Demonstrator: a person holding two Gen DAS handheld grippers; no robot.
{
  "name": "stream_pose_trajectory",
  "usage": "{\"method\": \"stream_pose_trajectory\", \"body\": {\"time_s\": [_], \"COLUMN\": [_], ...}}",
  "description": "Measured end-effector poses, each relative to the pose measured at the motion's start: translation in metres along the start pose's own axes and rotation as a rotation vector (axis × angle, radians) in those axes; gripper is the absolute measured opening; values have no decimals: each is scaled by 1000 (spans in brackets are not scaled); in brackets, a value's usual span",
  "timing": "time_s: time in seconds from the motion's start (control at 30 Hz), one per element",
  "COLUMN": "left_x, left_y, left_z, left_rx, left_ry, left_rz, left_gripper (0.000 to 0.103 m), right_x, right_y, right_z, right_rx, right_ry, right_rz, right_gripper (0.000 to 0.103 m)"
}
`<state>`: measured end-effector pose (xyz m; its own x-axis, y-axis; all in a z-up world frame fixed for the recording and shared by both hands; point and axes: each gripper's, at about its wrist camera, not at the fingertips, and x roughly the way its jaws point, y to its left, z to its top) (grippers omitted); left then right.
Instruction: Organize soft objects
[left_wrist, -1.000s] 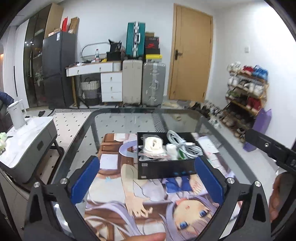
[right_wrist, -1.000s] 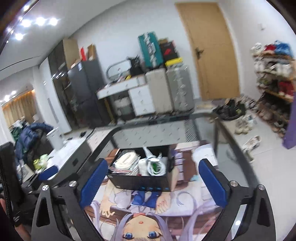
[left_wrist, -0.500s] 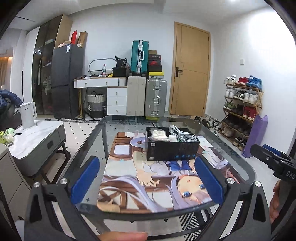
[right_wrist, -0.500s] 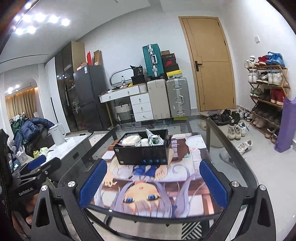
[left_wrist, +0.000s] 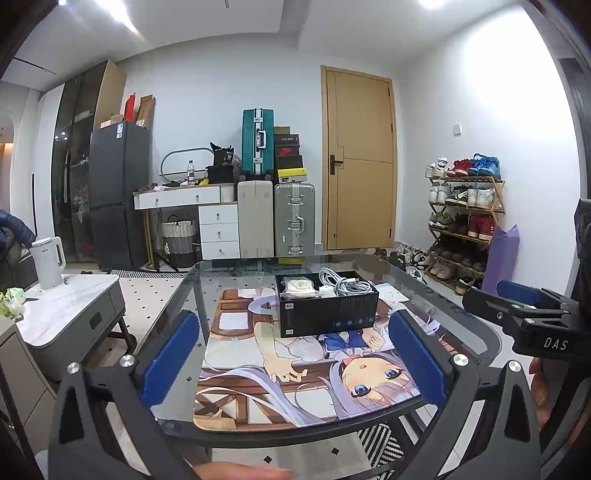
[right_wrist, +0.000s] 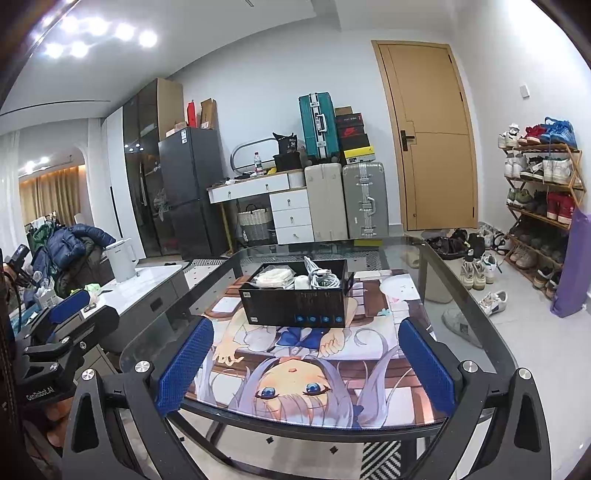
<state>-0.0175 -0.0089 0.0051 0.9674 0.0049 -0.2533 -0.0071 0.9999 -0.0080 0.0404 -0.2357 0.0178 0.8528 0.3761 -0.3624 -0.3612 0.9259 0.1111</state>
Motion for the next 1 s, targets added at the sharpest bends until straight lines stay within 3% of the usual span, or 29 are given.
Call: {"method": "stream_pose_trajectory", "body": {"time_s": [1.0], "left_x": [-4], "left_y": [0], "left_z": [1], "left_rx": [-2], "left_ry": [-15], "left_rz": [27], "left_gripper": [103], "right_x": [-1], "right_y": [13], "right_z": [-5], "right_rx": [-45], "right_ry": [-1], "right_rz": [11], "right_gripper": [102]}}
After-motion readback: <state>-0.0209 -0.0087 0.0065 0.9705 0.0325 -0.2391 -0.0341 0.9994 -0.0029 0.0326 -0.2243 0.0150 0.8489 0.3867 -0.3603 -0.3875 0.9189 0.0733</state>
